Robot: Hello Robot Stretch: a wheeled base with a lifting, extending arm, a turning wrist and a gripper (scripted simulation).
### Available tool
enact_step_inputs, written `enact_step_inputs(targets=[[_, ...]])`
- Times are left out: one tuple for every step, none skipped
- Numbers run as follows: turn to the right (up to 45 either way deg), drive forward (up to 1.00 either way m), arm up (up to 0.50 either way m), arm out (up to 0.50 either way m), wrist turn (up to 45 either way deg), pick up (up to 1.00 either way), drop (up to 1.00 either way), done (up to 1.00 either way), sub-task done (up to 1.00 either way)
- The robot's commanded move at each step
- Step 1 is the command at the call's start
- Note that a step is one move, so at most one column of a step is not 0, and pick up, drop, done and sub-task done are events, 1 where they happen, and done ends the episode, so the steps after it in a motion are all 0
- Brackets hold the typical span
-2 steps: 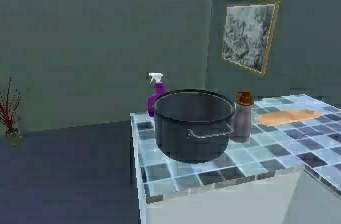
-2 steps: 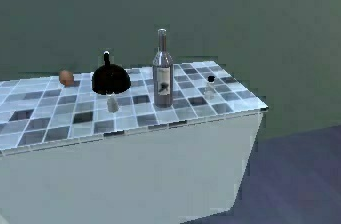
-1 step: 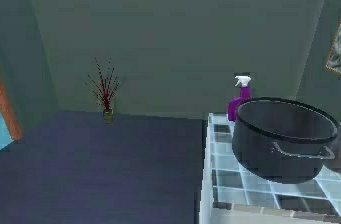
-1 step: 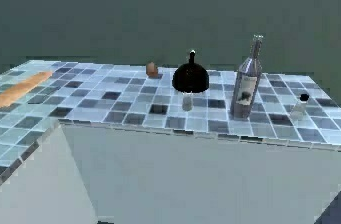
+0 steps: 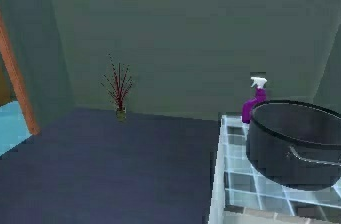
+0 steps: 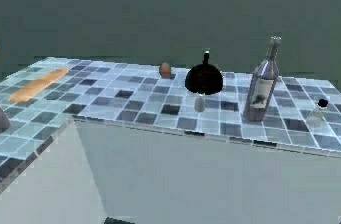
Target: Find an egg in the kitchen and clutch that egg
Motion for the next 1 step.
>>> enact_step_inputs(targets=[[45.0, 0.00, 0.00, 0.00, 0.0, 0.00, 0.00, 0.00, 0.00]])
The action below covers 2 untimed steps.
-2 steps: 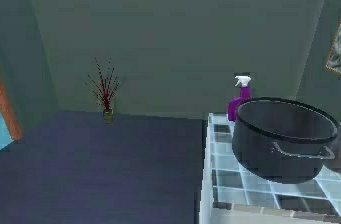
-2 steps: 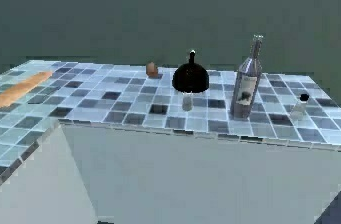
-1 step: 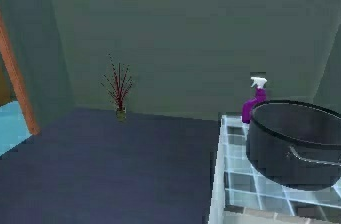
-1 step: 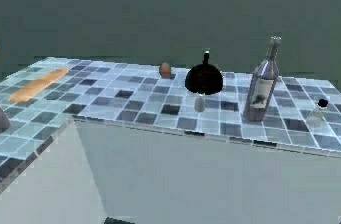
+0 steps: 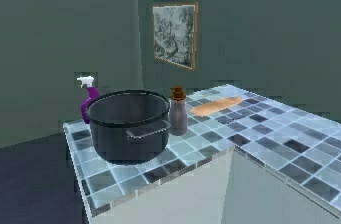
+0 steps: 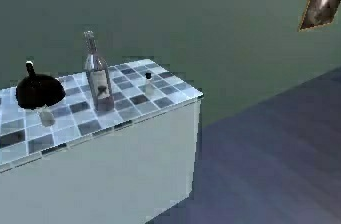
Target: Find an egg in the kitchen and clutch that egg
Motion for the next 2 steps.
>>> enact_step_inputs(targets=[[24.0, 0.00, 0.00, 0.00, 0.0, 0.00, 0.00, 0.00, 0.00], [0.0, 0.50, 0.00, 0.00, 0.0, 0.00, 0.00, 0.00, 0.00]])
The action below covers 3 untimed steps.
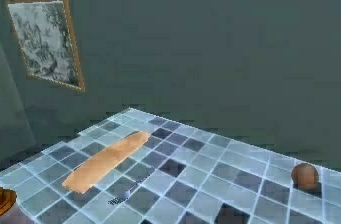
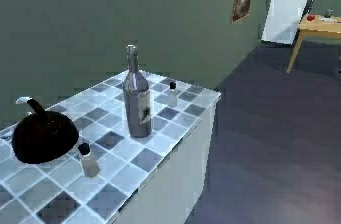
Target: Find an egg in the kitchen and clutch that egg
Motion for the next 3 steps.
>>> enact_step_inputs(targets=[[-45.0, 0.00, 0.00, 0.00, 0.0, 0.00, 0.00, 0.00, 0.00], [0.0, 0.00, 0.50, 0.00, 0.0, 0.00, 0.00, 0.00, 0.00], [0.0, 0.00, 0.38, 0.00, 0.0, 0.00, 0.00, 0.00, 0.00]])
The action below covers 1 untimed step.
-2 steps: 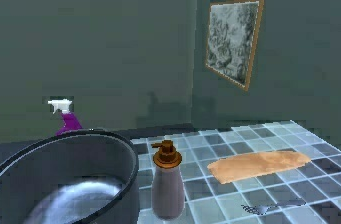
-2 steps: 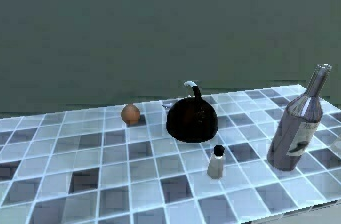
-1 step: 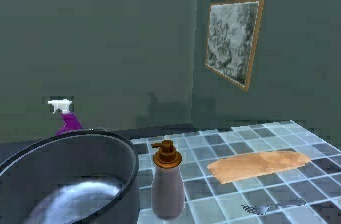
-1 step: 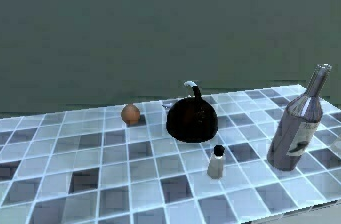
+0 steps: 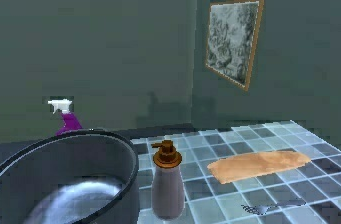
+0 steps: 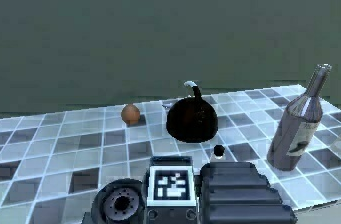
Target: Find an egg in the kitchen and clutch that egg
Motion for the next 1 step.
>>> enact_step_inputs(targets=[[0.0, 0.00, 0.00, 0.38, 0.0, 0.00, 0.00, 0.00, 0.00]])
